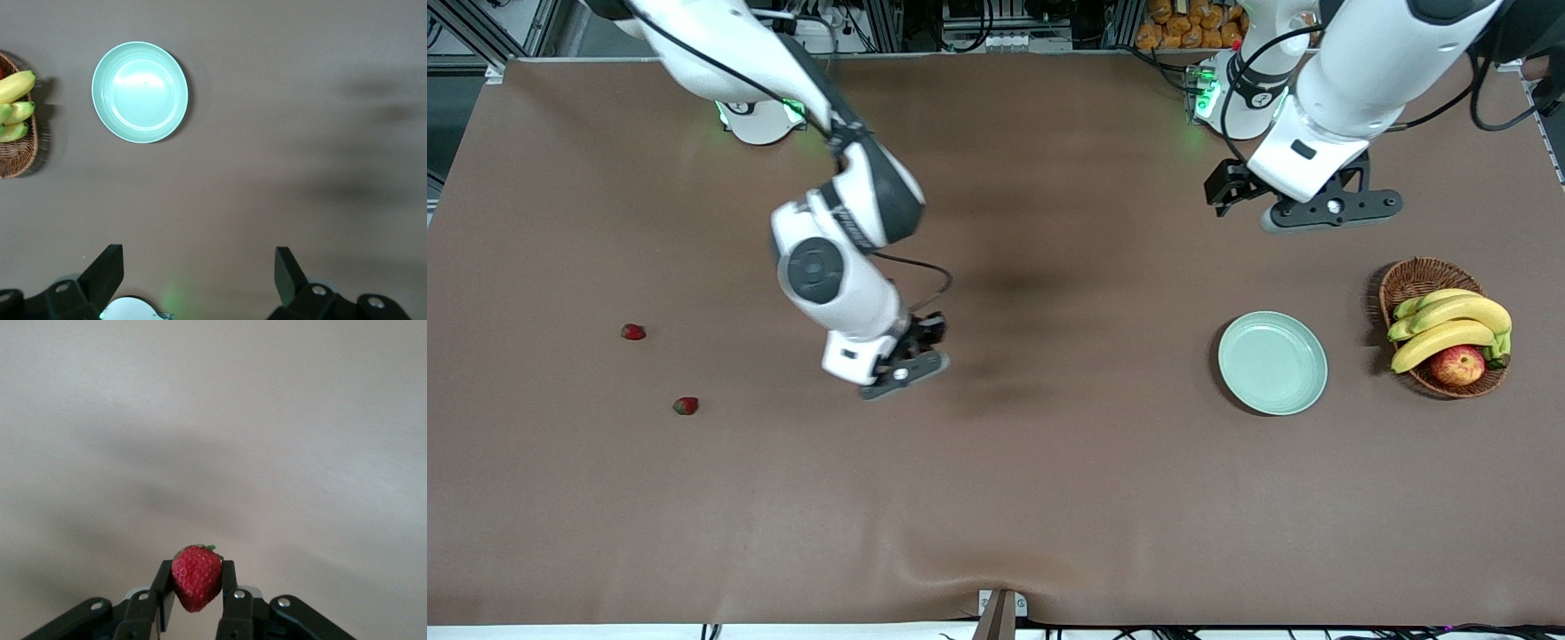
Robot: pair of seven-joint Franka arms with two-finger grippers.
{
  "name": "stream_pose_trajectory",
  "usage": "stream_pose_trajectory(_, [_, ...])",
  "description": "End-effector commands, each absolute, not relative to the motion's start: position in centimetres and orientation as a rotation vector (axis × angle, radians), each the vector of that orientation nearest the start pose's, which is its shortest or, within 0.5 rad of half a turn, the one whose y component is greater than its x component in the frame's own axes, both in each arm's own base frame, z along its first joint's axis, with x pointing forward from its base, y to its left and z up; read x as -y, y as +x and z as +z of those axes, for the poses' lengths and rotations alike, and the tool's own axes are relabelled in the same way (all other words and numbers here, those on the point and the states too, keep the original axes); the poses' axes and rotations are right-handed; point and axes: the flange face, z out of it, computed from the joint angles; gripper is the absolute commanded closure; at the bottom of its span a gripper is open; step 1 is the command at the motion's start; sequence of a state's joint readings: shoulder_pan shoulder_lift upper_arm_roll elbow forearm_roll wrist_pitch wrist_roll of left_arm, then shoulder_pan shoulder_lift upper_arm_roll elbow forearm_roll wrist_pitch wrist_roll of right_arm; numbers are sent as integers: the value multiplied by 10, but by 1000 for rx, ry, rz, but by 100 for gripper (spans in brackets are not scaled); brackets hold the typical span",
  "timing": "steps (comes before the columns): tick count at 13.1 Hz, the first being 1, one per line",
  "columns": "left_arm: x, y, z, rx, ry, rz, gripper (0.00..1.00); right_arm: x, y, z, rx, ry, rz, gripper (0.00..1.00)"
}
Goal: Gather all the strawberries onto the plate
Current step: 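Carry the strawberry toward the table middle while the left gripper approaches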
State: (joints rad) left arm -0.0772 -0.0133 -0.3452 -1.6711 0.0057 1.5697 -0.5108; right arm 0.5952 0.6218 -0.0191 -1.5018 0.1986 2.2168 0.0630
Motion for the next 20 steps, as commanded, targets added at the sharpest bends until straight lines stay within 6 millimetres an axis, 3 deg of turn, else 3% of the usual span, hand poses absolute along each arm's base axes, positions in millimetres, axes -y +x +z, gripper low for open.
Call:
stream_pose_trajectory(1, [239, 500, 575, 189, -3078, 97, 0, -456, 582, 268, 549, -2880, -168, 98])
stream_pose_trajectory(4, [247, 506, 562, 212, -3082, 112, 0, -518, 532, 203, 512, -2878, -212, 97])
stream_pose_trajectory(6, [247, 508, 555, 211, -3080, 123, 0, -530, 518, 178, 510, -2875, -224, 96])
stream_pose_trajectory(8, [247, 509, 553, 214, -3082, 121, 0, -534, 516, 166, 520, -2875, -225, 92])
stream_pose_trajectory(9, [247, 509, 549, 213, -3080, 128, 0, -535, 515, 165, 520, -2874, -224, 77])
stream_pose_trajectory(10, [247, 509, 548, 213, -3079, 130, 0, -534, 517, 166, 519, -2876, -227, 42])
stream_pose_trajectory(11, [247, 509, 547, 218, -3078, 131, 0, -534, 518, 168, 520, -2874, -234, 0])
stream_pose_trajectory(17, [258, 505, 543, 255, -3076, 121, 0, -521, 540, 229, 478, -2857, -261, 0])
stream_pose_trajectory(20, [266, 503, 537, 290, -3076, 110, 0, -487, 568, 280, 418, -2874, -231, 0])
